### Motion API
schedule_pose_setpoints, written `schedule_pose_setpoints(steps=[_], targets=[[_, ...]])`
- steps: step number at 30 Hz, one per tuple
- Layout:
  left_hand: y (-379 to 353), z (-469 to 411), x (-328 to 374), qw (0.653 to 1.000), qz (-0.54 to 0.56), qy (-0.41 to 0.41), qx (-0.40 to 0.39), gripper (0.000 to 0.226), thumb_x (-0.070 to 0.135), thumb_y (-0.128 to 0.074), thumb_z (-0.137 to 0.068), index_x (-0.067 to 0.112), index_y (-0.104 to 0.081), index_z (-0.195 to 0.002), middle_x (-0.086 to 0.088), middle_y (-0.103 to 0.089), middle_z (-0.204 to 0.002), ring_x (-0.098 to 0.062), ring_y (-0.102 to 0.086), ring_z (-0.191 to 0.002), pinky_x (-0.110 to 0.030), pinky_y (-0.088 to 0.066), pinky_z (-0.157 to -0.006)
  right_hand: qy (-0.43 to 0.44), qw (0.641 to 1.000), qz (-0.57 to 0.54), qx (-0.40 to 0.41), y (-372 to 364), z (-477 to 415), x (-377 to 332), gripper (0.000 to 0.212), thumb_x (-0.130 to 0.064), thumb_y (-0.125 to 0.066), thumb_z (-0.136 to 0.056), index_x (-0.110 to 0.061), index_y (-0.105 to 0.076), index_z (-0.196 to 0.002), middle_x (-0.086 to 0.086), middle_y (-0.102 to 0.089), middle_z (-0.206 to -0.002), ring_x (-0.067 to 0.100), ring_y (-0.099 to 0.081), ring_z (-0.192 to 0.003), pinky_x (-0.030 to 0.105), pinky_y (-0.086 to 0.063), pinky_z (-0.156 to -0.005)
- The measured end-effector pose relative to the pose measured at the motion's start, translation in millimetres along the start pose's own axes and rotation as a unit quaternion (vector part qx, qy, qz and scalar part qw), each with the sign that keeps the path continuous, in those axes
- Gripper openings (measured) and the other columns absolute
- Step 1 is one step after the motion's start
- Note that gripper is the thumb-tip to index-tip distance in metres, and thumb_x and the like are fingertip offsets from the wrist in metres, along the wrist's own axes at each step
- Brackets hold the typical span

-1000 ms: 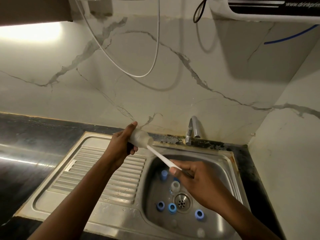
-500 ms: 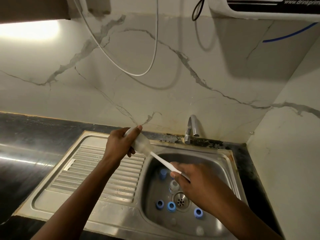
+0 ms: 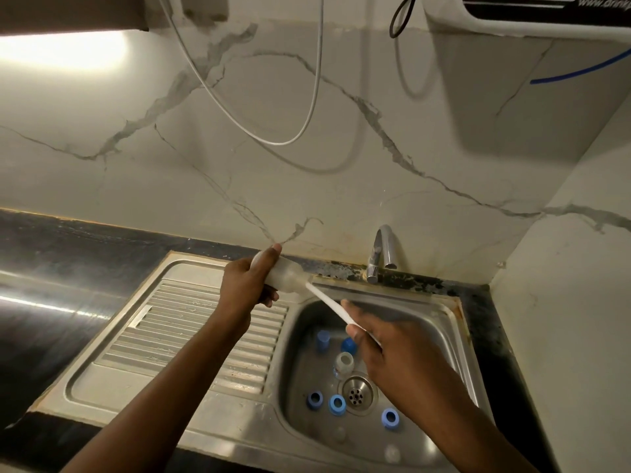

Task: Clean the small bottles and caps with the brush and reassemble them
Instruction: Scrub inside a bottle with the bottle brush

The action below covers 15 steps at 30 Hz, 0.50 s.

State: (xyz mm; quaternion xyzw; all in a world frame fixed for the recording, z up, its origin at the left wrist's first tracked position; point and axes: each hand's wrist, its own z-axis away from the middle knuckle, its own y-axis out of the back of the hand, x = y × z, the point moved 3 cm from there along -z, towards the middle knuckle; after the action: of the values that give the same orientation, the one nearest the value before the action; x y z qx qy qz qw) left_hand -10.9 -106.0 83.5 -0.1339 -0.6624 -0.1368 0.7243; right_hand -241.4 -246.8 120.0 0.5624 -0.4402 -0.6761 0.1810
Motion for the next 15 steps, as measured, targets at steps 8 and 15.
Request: schedule_pose_setpoints(steps=[8, 15], targets=[[17.9, 0.2, 24.5, 0.983, -0.142, -0.116, 0.02, 0.039, 0.056, -0.074, -0.092, 0.017, -0.078, -0.096, -0.008, -0.075, -0.071, -0.03, -0.07, -0.053, -0.036, -0.059, -0.049, 0.017, 0.997, 0.063, -0.046, 1.3, 5.3, -1.6, 0.045, -0.047, -0.043, -0.109, -0.051, -0.037, -0.153, -0.012, -0.057, -0.067, 0.006, -0.06, -0.058, 0.016, -0.046, -0.053], [38.9, -13.8, 20.8, 0.996, -0.025, -0.081, -0.032, 0.051, 0.052, -0.067, -0.096, 0.003, -0.075, -0.109, -0.02, -0.074, -0.093, -0.036, -0.067, -0.067, -0.029, -0.052, -0.046, 0.013, 0.979, -0.173, -0.11, 0.4, 11.2, -7.6, 0.039, -0.038, -0.058, -0.104, -0.045, -0.058, -0.142, -0.038, -0.064, -0.074, -0.009, -0.059, -0.065, 0.012, -0.046, -0.064]])
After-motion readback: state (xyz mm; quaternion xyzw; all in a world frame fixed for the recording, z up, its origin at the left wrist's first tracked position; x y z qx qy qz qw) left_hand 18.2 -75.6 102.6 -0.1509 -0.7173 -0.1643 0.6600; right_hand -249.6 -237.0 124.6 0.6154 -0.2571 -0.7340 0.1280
